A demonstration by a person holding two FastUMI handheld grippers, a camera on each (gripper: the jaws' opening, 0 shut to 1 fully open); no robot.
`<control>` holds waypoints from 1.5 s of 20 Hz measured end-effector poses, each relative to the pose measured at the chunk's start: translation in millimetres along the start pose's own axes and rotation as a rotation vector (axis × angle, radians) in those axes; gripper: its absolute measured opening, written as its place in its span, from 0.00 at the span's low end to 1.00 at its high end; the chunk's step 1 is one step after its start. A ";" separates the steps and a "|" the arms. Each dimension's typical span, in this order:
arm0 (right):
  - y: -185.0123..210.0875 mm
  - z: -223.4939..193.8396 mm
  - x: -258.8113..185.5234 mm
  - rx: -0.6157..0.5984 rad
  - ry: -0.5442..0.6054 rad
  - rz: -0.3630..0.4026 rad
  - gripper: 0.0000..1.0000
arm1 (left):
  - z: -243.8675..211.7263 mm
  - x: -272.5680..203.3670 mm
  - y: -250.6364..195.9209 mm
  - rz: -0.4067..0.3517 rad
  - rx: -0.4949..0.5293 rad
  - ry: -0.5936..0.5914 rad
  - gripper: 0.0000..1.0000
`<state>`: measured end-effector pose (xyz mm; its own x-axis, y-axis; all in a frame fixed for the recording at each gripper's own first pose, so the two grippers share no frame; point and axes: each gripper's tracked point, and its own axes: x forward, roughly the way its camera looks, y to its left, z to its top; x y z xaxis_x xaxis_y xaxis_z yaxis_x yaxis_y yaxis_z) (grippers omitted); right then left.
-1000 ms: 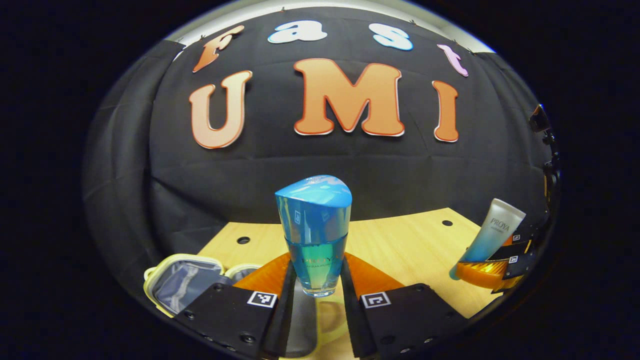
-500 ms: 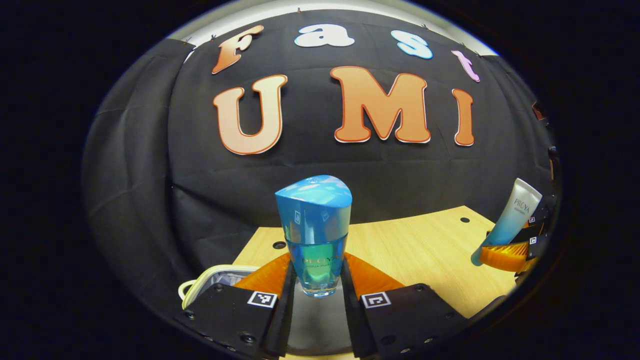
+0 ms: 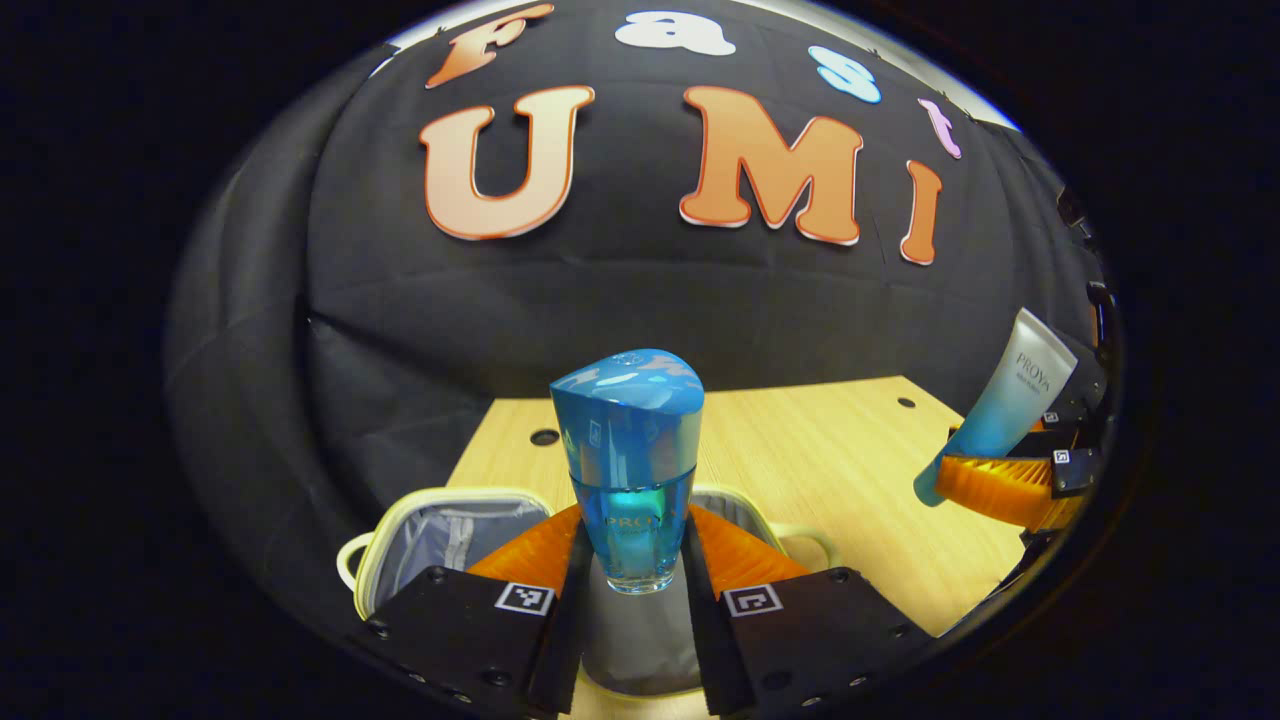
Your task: First open the suitcase, pack the skin care products into it, and then close the suitcase.
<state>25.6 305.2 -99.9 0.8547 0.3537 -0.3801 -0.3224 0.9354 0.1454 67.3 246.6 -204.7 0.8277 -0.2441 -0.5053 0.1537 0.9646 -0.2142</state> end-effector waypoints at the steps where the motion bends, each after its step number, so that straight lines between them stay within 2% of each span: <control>1: 3.7 -4.3 1.3 0.003 0.009 -0.009 0.42 | -12.7 5.6 -1.7 -0.022 0.003 0.036 0.47; 3: 9.1 -13.4 4.4 0.005 0.035 -0.017 0.42 | -35.1 18.4 -3.4 -0.064 0.003 0.119 0.48; 5: 11.0 -19.5 6.5 0.001 0.055 -0.015 0.42 | -62.5 29.6 -7.8 -0.071 0.005 0.177 0.47; 9: 6.2 -29.7 12.9 0.007 0.072 -0.013 0.42 | -94.3 44.8 -5.7 -0.066 0.000 0.263 0.47; 13: 7.8 -40.1 23.4 0.020 0.097 0.023 0.43 | -127.6 58.5 -8.6 -0.072 -0.016 0.419 0.47; 14: 6.7 -42.9 26.1 0.014 0.102 0.029 0.38 | -134.8 60.6 -10.8 -0.070 -0.022 0.459 0.47; 16: 4.5 -48.7 28.8 0.013 0.116 0.040 0.38 | -145.5 63.6 -14.6 -0.066 -0.044 0.513 0.47; 17: 3.2 -49.7 31.1 0.019 0.120 0.049 0.43 | -150.1 64.6 -15.2 -0.065 -0.052 0.535 0.47; 18: 0.6 -49.5 33.1 0.022 0.120 0.051 0.38 | -154.2 67.0 -14.4 -0.058 -0.057 0.554 0.47; 20: -4.6 -51.6 37.6 0.024 0.125 0.058 0.38 | -167.4 72.1 -11.9 -0.040 -0.063 0.604 0.47; 21: -5.7 -55.6 39.7 0.030 0.138 0.072 0.38 | -166.2 78.7 -10.5 -0.034 -0.063 0.593 0.47; 22: -3.6 -59.5 40.6 0.042 0.150 0.088 0.43 | -168.8 80.6 -8.9 -0.021 -0.066 0.608 0.47; 23: -4.0 -63.8 42.1 0.050 0.159 0.093 0.43 | -171.6 82.6 -7.2 -0.009 -0.063 0.627 0.47; 24: -4.0 -68.1 43.2 0.052 0.171 0.102 0.38 | -176.2 84.3 -7.3 -0.003 -0.068 0.636 0.47; 25: -4.8 -71.6 45.1 0.052 0.181 0.105 0.43 | -180.4 86.5 -7.3 0.004 -0.084 0.650 0.47; 30: -2.4 -83.7 55.7 0.073 0.223 0.144 0.43 | -186.8 90.5 -1.6 0.061 -0.094 0.662 0.48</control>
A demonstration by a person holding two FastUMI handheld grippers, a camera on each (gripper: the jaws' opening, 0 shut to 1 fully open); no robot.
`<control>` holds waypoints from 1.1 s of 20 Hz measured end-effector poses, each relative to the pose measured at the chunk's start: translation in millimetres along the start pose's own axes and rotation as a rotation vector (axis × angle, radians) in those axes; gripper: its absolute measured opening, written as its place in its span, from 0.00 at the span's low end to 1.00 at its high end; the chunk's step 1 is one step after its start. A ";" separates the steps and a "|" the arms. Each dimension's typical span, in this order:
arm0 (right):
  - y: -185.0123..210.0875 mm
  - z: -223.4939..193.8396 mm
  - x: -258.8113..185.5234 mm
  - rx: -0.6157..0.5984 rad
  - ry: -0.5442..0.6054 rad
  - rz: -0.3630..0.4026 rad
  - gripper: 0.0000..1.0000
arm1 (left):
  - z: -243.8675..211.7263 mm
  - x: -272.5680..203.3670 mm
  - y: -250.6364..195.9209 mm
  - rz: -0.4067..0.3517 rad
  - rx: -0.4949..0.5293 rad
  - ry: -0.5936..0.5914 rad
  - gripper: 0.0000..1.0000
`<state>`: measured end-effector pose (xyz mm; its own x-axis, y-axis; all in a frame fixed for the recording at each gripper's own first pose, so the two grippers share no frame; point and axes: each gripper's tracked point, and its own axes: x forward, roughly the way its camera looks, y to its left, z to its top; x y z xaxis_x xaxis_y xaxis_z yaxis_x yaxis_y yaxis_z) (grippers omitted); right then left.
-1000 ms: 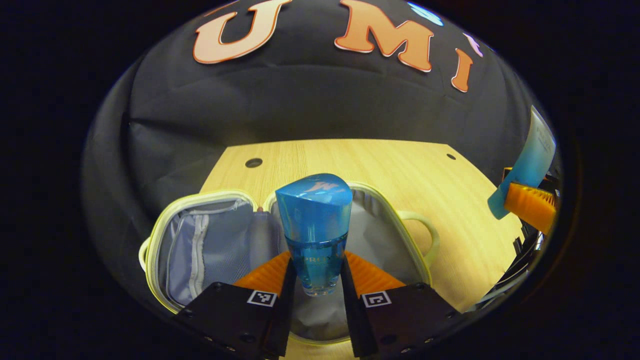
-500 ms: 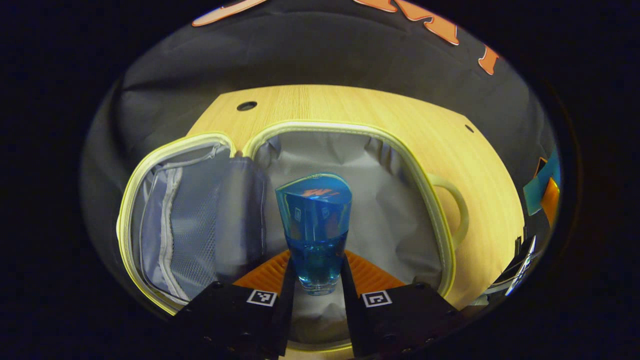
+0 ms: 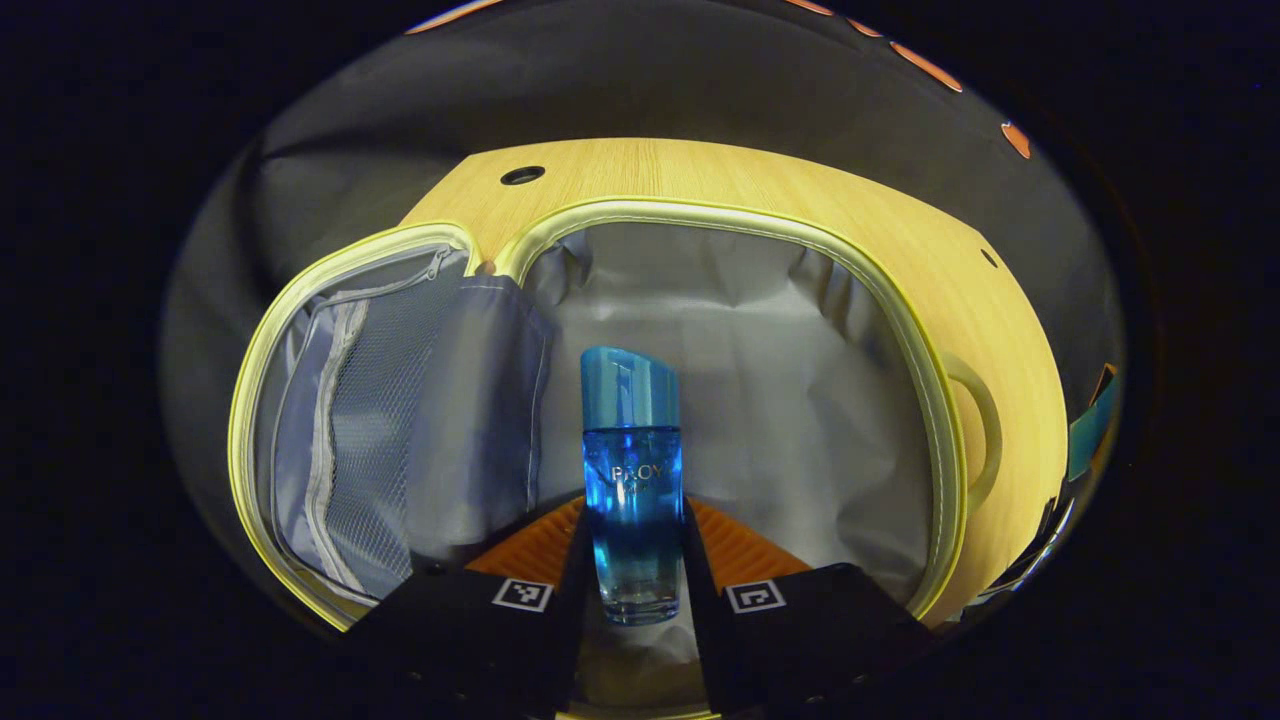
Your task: First open the suitcase, pack the skin care products into it, and then close the suitcase.
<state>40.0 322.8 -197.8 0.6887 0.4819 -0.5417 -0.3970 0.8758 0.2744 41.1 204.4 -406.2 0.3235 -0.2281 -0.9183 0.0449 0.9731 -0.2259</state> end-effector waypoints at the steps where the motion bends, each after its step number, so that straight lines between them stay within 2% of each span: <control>1: 1.7 -0.4 3.4 0.012 0.009 0.011 0.38 | 3.2 -1.6 -0.9 -0.001 -0.006 -0.017 0.49; 2: 1.5 -3.2 7.7 0.023 0.019 0.024 0.43 | 8.0 -2.9 -1.6 -0.005 -0.006 -0.040 0.50; 4: 4.3 -5.8 18.9 0.040 0.036 0.044 0.43 | 16.3 -11.6 1.5 0.009 0.014 -0.083 0.53; 5: 6.0 -7.1 23.8 0.049 0.046 0.055 0.38 | 22.4 -17.9 4.5 0.026 0.031 -0.107 0.54; 6: 8.7 -8.8 26.1 0.058 0.058 0.068 0.43 | 29.4 -23.5 9.3 0.041 0.044 -0.142 0.58; 7: 11.5 -9.5 32.0 0.067 0.068 0.080 0.43 | 36.5 -32.8 8.3 0.046 0.046 -0.181 0.59; 8: 13.3 -13.0 35.5 0.073 0.078 0.089 0.38 | 44.5 -43.7 11.7 0.057 0.046 -0.227 0.66; 9: 15.0 -15.9 38.8 0.080 0.091 0.101 0.38 | 50.5 -56.3 13.7 0.065 0.045 -0.265 0.70; 10: 18.3 -18.8 42.2 0.088 0.103 0.111 0.43 | 53.9 -67.0 20.4 0.083 0.045 -0.291 0.73; 11: 22.1 -22.7 47.3 0.097 0.121 0.127 0.38 | 54.5 -76.9 24.7 0.099 0.041 -0.318 0.77; 12: 22.6 -27.0 50.0 0.103 0.134 0.136 0.43 | 58.2 -87.1 31.3 0.118 0.039 -0.345 0.80; 13: 24.9 -31.2 54.9 0.107 0.149 0.148 0.38 | 58.8 -93.6 39.1 0.143 0.030 -0.368 0.81; 14: 28.3 -34.3 58.2 0.111 0.164 0.156 0.43 | 58.3 -103.0 48.2 0.163 0.021 -0.385 0.81; 16: 38.1 -41.8 68.1 0.128 0.203 0.172 0.43 | 57.4 -122.4 66.9 0.215 -0.009 -0.416 0.86; 22: 54.7 -61.9 92.2 0.193 0.314 0.184 0.43 | 35.3 -158.9 129.0 0.348 -0.118 -0.457 0.87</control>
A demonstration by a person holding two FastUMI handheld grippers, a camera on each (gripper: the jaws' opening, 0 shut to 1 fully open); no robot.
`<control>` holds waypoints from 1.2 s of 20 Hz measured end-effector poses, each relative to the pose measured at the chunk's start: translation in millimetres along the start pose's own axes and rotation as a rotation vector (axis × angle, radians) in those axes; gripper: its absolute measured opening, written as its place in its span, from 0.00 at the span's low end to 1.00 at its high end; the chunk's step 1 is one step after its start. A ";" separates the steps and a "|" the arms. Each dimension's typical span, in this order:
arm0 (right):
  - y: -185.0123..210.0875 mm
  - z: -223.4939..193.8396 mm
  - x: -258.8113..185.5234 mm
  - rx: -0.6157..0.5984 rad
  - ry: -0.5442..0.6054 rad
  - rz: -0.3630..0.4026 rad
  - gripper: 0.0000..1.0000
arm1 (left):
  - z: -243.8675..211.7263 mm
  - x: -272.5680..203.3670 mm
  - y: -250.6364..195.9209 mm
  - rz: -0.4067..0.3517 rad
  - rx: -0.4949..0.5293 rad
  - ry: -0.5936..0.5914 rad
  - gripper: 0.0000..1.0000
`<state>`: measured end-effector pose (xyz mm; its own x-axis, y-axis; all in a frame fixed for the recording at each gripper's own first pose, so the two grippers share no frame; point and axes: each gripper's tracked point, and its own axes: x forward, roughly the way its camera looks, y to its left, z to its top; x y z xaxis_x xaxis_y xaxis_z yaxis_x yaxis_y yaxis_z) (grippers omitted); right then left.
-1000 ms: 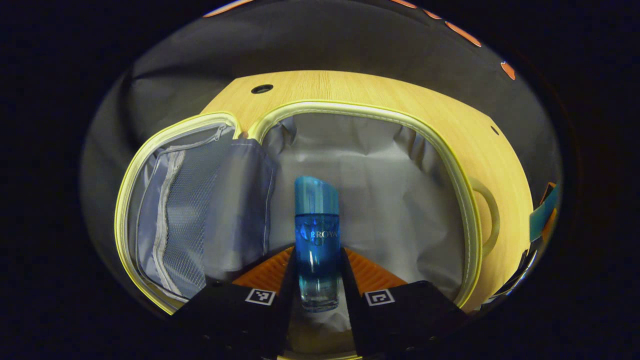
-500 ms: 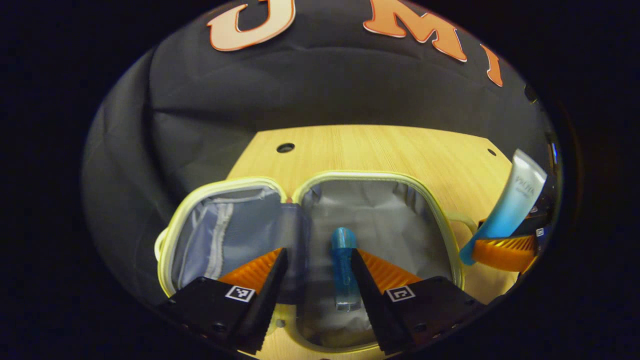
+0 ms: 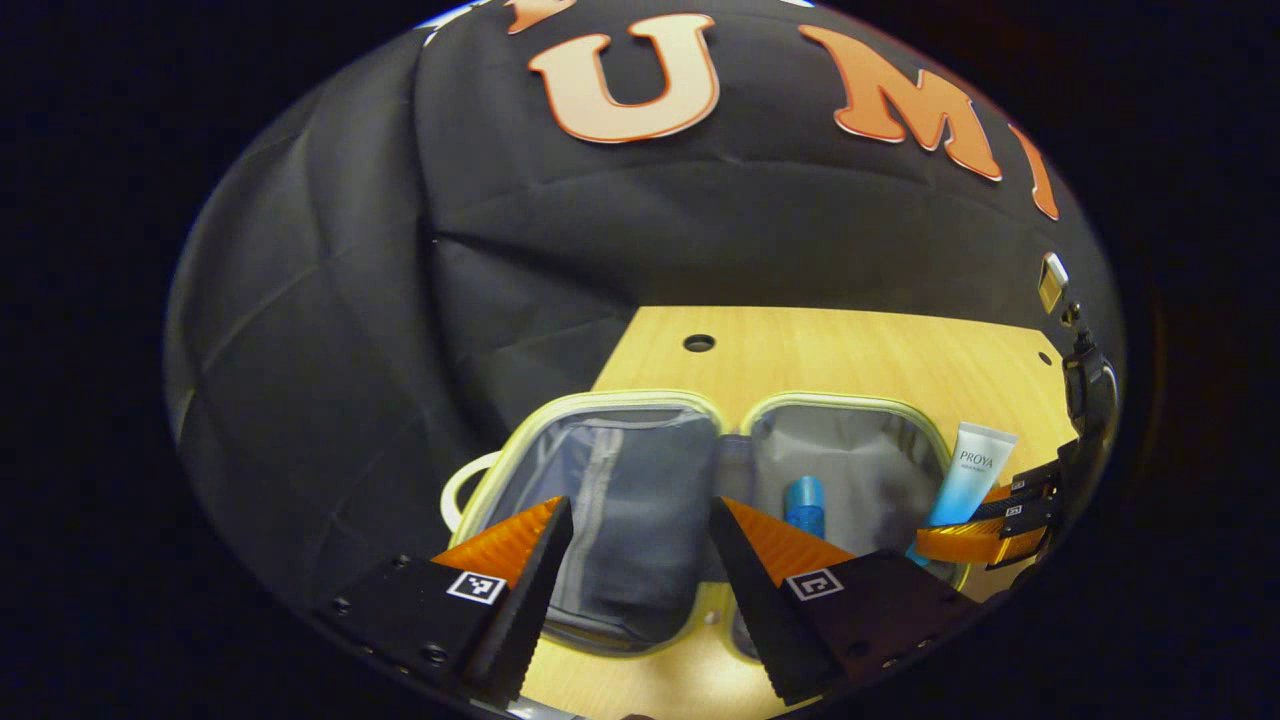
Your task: First open the suitcase, pack the skin care products into it, and then close the suitcase.
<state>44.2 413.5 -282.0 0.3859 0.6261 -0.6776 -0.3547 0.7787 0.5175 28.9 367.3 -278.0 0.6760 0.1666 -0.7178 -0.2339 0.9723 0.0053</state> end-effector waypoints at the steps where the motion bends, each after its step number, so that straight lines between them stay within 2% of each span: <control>1: 2.3 0.6 7.5 0.028 0.013 0.003 0.43 | -1.4 -2.7 11.4 0.021 -0.019 -0.002 0.86; 5: 3.5 0.3 20.6 0.118 0.055 -0.004 0.43 | -14.2 -14.7 54.8 0.086 -0.095 0.014 0.86; 11: 3.6 -0.9 26.3 0.129 0.058 -0.050 0.42 | -23.4 -12.6 102.2 0.163 -0.173 0.009 0.86; 14: -7.9 3.6 24.0 0.154 0.015 -0.127 0.43 | -25.8 -6.9 121.0 0.179 -0.222 0.011 0.86; 18: -4.0 2.5 17.3 0.190 0.019 -0.130 0.45 | -30.9 10.1 140.3 0.180 -0.254 0.020 0.86; 19: -4.4 5.1 13.2 0.202 0.007 -0.140 0.41 | -31.2 14.9 144.5 0.166 -0.273 0.026 0.86; 20: -6.0 7.9 8.5 0.209 -0.010 -0.151 0.60 | -32.8 16.8 149.3 0.157 -0.292 0.033 0.82; 21: -6.5 12.8 4.2 0.210 -0.033 -0.159 0.54 | -34.5 21.5 155.5 0.152 -0.312 0.037 0.88; 24: -14.2 27.4 -22.1 0.192 -0.113 -0.207 0.70 | -41.8 43.0 169.6 0.133 -0.378 0.046 0.89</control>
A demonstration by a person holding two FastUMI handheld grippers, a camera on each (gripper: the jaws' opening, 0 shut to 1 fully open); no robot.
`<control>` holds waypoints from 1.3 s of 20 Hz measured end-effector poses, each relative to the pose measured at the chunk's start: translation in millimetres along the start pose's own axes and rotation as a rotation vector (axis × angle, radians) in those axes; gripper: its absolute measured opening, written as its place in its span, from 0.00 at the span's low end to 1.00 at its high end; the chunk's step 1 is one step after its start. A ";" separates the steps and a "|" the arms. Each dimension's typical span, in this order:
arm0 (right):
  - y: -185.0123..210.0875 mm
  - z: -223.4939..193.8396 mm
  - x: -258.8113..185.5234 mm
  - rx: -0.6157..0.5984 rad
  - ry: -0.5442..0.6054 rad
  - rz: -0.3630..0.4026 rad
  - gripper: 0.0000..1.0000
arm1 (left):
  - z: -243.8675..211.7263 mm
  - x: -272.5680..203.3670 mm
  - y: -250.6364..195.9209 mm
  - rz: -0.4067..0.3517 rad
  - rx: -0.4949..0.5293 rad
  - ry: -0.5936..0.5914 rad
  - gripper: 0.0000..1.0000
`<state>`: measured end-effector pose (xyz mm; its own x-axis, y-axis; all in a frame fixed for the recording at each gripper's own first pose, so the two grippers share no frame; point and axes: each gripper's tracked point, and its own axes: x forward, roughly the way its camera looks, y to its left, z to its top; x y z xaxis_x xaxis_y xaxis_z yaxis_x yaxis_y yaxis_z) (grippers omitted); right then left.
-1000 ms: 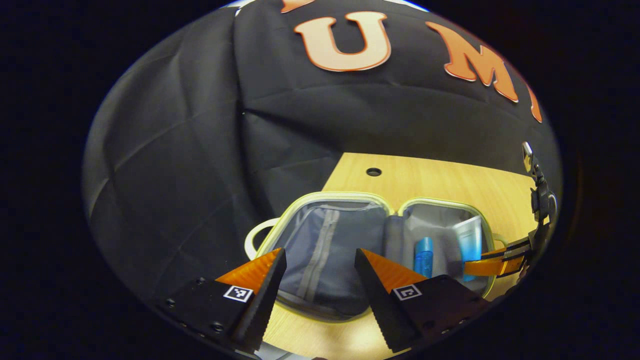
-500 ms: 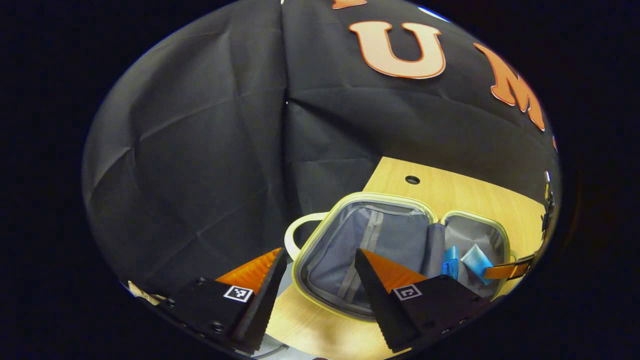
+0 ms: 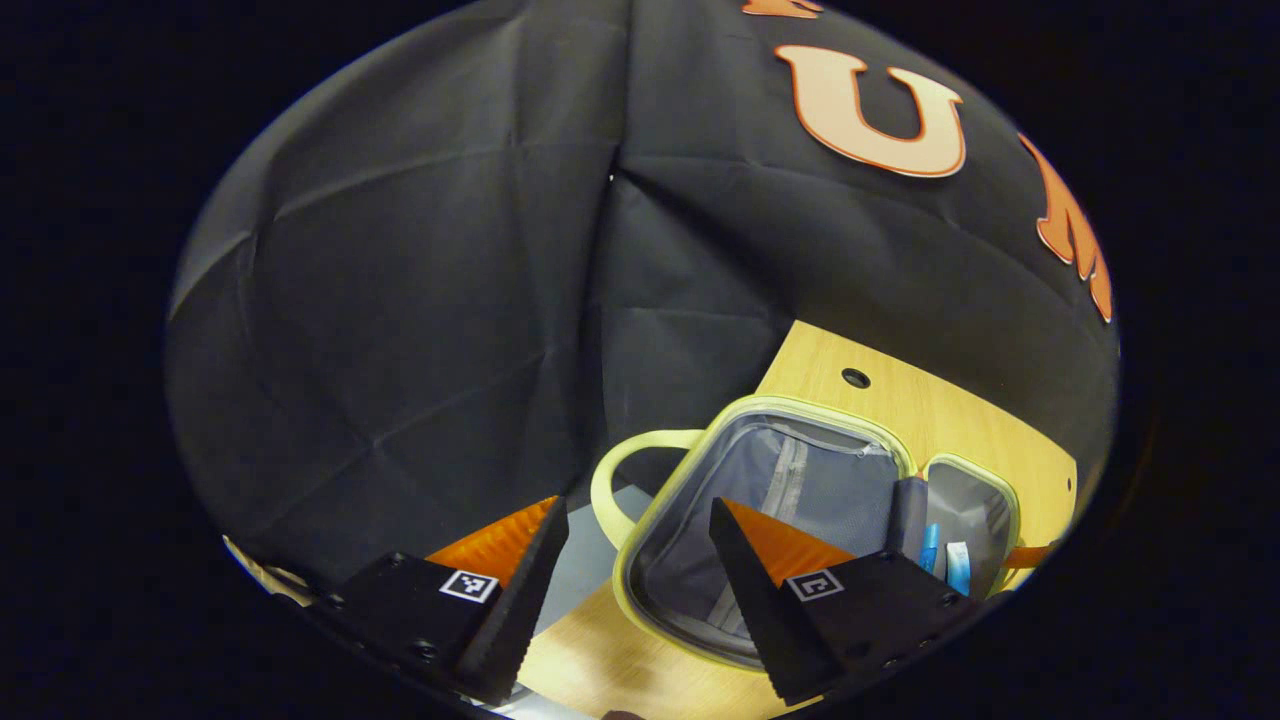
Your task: First open the suitcase, pack the skin care products into it, and then close the suitcase.
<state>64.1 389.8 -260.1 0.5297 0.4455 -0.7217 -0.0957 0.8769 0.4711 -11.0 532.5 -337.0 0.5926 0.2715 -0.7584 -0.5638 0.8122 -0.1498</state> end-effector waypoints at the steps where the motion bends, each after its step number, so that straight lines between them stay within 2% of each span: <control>1: -3.2 7.5 -9.1 -0.004 -0.032 -0.013 0.73 | -0.4 6.5 3.9 -0.011 -0.027 0.011 0.90; 4: -17.5 28.8 -39.9 -0.021 -0.127 -0.071 0.85 | 2.7 25.3 17.2 -0.044 -0.118 0.022 0.90; 8: -36.0 52.8 -81.3 -0.038 -0.231 -0.160 0.92 | -5.0 55.9 28.3 -0.090 -0.264 0.082 0.95; 13: -54.5 76.8 -129.5 -0.087 -0.334 -0.249 0.95 | -15.2 83.9 35.1 -0.135 -0.475 0.177 0.95; 17: -62.3 93.4 -158.1 -0.127 -0.414 -0.284 0.94 | -27.9 104.6 29.8 -0.159 -0.586 0.242 0.94; 18: -64.7 94.6 -162.3 -0.132 -0.420 -0.294 0.95 | -27.9 108.2 28.2 -0.168 -0.612 0.248 0.91; 20: -67.8 95.3 -167.7 -0.138 -0.431 -0.305 0.95 | -35.4 114.9 21.3 -0.187 -0.624 0.297 0.76; 21: -69.9 95.7 -169.7 -0.141 -0.435 -0.308 0.95 | -36.9 121.6 28.0 -0.146 -0.621 0.307 0.71; 23: -75.5 94.0 -175.6 -0.143 -0.437 -0.320 0.95 | -43.8 123.1 32.8 -0.163 -0.642 0.336 0.31; 25: -83.1 94.6 -183.0 -0.150 -0.441 -0.329 0.95 | -37.2 117.6 26.0 -0.209 -0.619 0.323 0.16; 26: -85.3 94.3 -184.2 -0.154 -0.441 -0.329 0.95 | -32.4 115.5 29.4 -0.212 -0.595 0.294 0.16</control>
<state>54.2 215.9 -119.5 0.8508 0.0559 -0.5226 0.0296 0.9877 0.1538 22.2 571.0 -449.6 0.5918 -0.0811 -0.8020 -0.7224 0.3881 -0.5723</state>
